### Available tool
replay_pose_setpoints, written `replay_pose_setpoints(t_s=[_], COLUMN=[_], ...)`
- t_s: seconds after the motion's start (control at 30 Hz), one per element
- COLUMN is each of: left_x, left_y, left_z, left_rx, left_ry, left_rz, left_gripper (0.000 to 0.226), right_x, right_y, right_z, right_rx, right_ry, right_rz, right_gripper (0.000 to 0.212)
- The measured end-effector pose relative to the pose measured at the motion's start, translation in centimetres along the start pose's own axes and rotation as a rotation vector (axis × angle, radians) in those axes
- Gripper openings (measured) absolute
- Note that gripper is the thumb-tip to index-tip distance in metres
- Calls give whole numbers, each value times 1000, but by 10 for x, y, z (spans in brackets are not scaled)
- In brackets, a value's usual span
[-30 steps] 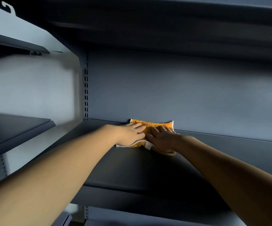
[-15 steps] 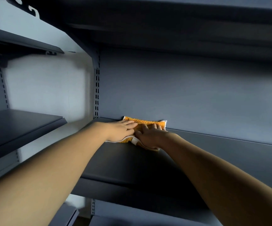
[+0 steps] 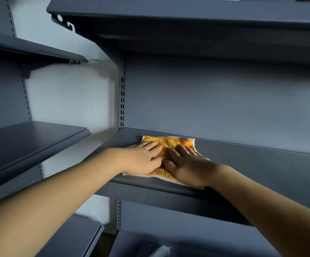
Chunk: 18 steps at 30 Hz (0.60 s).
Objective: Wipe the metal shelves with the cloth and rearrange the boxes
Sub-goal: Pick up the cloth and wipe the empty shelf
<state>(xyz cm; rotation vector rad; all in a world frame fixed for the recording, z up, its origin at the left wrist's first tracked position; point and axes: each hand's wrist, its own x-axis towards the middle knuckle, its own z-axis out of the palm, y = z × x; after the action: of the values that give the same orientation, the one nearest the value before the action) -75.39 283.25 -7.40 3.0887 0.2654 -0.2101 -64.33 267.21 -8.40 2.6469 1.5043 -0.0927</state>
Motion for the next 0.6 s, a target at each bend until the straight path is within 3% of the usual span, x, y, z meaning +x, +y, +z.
replay_pose_setpoints(t_s=[0.13, 0.23, 0.27, 0.6], left_x=[-24, -24, -24, -34], left_y=[6, 2, -2, -59], left_z=[8, 5, 5, 8], left_rx=[7, -6, -12, -21], left_ry=[29, 19, 19, 37], left_rz=[21, 28, 31, 7], left_gripper=[65, 63, 63, 58], right_x=[-34, -38, -36, 10], right_y=[-14, -29, -34, -78], right_z=[-2, -9, -11, -15], right_rx=[-79, -12, -2, -13], right_ry=[-55, -69, -67, -40], right_rz=[-33, 62, 80, 60], right_gripper=[142, 90, 82, 77])
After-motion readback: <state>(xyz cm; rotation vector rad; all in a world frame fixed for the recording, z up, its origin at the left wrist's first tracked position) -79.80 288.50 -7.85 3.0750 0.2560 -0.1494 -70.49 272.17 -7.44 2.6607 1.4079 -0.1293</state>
